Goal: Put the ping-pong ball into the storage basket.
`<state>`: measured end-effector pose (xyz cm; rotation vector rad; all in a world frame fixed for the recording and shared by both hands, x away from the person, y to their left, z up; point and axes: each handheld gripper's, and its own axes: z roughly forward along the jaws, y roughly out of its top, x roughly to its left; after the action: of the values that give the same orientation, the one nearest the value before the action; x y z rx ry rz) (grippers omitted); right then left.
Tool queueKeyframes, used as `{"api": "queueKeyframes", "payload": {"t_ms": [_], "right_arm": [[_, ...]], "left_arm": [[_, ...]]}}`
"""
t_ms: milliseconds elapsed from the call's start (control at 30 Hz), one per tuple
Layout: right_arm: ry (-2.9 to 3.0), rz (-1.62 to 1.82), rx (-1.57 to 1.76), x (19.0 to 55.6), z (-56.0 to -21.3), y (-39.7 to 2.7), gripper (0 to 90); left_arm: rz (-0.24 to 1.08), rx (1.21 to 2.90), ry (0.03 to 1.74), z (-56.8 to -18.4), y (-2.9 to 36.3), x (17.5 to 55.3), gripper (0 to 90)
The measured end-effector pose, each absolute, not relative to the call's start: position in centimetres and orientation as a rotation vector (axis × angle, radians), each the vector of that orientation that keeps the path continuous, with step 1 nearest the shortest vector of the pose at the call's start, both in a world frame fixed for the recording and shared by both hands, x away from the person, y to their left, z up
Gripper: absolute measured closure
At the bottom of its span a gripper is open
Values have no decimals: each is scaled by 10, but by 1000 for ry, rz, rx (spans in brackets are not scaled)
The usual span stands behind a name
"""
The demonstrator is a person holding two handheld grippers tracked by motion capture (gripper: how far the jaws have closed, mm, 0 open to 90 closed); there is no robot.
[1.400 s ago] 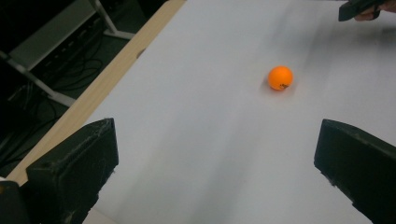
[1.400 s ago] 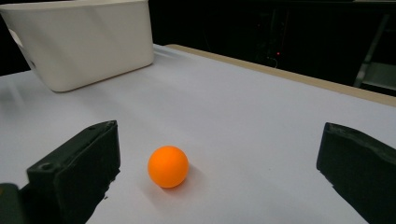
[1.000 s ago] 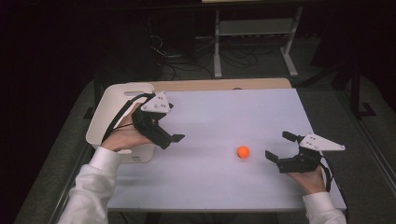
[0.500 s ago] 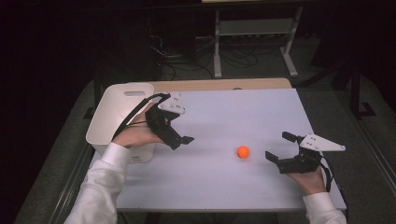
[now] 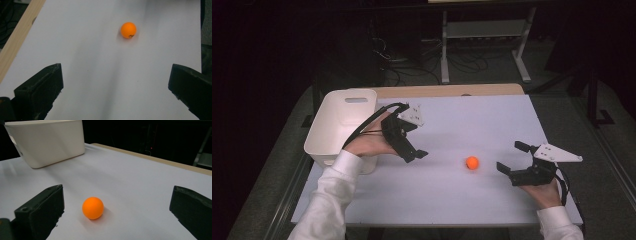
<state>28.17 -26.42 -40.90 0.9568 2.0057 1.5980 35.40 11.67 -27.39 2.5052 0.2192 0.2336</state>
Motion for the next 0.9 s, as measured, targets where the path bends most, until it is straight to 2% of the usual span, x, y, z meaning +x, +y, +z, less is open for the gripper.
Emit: {"api": "queueKeyframes", "payload": {"t_ms": [900], "right_arm": [[2010, 1597, 967, 282, -410, -265, 0]], "left_arm": [[192, 2560, 133, -300, 80, 354, 0]]}}
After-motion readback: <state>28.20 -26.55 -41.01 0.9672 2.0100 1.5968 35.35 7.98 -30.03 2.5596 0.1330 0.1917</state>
